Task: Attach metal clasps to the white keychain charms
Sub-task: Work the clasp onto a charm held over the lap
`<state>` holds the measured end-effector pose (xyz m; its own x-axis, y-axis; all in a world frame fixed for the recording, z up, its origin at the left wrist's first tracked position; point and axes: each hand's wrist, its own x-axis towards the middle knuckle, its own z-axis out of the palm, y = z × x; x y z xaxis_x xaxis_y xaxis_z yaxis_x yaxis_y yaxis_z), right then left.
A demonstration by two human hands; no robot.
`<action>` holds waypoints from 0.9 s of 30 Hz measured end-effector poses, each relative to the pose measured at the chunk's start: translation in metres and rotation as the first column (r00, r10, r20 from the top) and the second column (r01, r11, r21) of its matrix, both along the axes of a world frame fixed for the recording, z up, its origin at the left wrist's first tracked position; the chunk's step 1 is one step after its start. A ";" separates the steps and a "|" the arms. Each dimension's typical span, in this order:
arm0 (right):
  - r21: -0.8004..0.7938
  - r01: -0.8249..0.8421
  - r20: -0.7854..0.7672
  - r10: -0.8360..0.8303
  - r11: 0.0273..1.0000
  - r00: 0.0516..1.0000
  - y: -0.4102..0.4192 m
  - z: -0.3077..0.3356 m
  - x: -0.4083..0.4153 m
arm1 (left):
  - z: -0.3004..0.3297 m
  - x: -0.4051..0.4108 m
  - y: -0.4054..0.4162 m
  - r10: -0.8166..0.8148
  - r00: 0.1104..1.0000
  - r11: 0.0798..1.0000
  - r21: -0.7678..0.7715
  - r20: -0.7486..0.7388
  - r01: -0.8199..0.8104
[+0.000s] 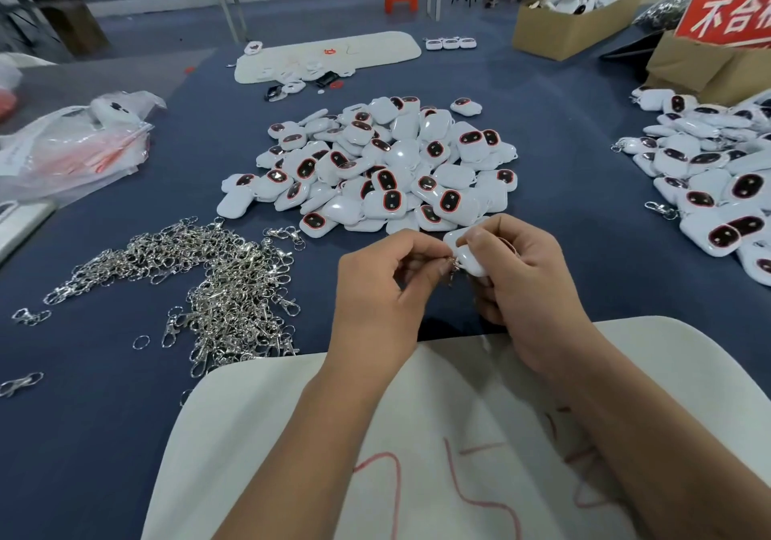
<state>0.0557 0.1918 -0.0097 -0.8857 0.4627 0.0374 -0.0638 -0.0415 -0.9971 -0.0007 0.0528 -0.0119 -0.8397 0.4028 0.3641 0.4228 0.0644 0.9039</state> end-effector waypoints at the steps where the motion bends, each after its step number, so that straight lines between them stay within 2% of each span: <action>1: 0.004 0.006 -0.009 -0.006 1.000 1.000 0.000 -0.001 0.000 | 0.000 0.000 0.000 0.003 1.000 1.000 -0.015 -0.006 -0.003; 4: 0.058 0.064 -0.028 -0.062 0.996 0.998 -0.002 -0.001 0.000 | 0.002 0.001 0.000 0.025 0.994 0.996 -0.080 -0.104 -0.033; 7: 0.266 0.189 -0.055 -0.181 0.945 0.982 -0.005 -0.001 0.001 | 0.004 0.002 -0.001 0.046 0.942 0.963 -0.236 -0.332 -0.130; 9: 0.385 0.261 -0.097 -0.242 0.885 0.965 -0.009 -0.001 0.002 | 0.005 0.005 -0.001 0.043 0.905 0.923 -0.329 -0.424 -0.198; 12: 0.572 0.326 -0.190 -0.265 0.753 0.945 -0.016 0.001 0.003 | 0.009 0.010 0.000 0.022 0.877 0.867 -0.428 -0.480 -0.256; 15: 0.709 0.351 -0.248 -0.249 0.612 0.936 -0.022 -0.002 0.003 | 0.011 0.010 0.001 0.011 0.848 0.854 -0.435 -0.530 -0.283; 17: 0.735 0.346 -0.250 -0.242 0.582 0.938 -0.024 -0.002 0.003 | 0.009 0.009 0.002 0.026 0.823 0.849 -0.422 -0.568 -0.317; 19: 0.707 0.367 -0.271 -0.248 0.605 0.930 -0.025 -0.002 0.002 | 0.004 0.008 0.003 0.083 0.846 0.869 -0.378 -0.527 -0.321; 21: 0.546 0.340 -0.233 -0.252 0.766 0.939 -0.021 -0.003 0.000 | -0.001 0.005 0.004 0.150 0.932 0.945 -0.230 -0.329 -0.233; 23: 0.263 0.219 -0.157 -0.182 0.940 0.971 -0.016 -0.002 -0.002 | 0.002 0.002 0.004 0.125 0.991 0.992 -0.012 -0.056 -0.126; 25: 0.035 0.103 -0.136 -0.097 0.994 0.986 -0.011 -0.001 -0.003 | 0.004 0.000 0.005 0.047 0.993 0.990 0.125 0.112 -0.061; 27: -0.029 0.048 -0.138 -0.052 0.998 0.989 -0.009 -0.001 -0.003 | 0.004 0.000 0.007 0.001 0.980 0.983 0.177 0.199 -0.037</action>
<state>0.0526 0.1823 -0.0109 -0.8485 0.5086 0.1460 -0.2042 -0.0601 -0.9771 -0.0009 0.0596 -0.0082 -0.9090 0.3292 0.2555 0.2355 -0.0998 0.9667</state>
